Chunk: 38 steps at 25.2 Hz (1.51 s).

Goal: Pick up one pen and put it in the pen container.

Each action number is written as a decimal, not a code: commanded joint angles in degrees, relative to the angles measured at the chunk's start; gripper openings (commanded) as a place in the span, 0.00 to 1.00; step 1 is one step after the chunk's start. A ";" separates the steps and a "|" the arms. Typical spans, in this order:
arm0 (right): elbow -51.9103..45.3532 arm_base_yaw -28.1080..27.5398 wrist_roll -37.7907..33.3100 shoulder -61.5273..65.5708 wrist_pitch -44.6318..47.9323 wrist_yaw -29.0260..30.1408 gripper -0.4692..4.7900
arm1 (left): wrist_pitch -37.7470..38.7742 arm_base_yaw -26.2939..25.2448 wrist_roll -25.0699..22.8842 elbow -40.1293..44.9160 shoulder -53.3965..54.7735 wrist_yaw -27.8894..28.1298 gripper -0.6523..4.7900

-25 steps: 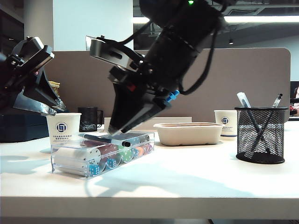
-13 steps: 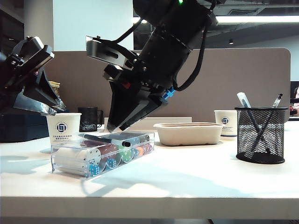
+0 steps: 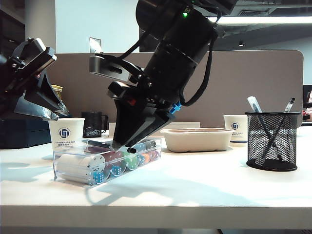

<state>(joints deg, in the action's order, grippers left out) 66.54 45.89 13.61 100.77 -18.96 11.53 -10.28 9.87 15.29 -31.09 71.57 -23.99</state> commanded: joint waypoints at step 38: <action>0.13 -0.02 -0.07 1.05 0.68 -0.11 0.19 | -0.55 -0.07 0.20 -0.33 -0.09 -0.70 0.34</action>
<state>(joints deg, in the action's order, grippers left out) 66.46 45.84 13.56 102.17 -18.92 11.53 -10.28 9.87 15.29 -31.09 71.57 -24.08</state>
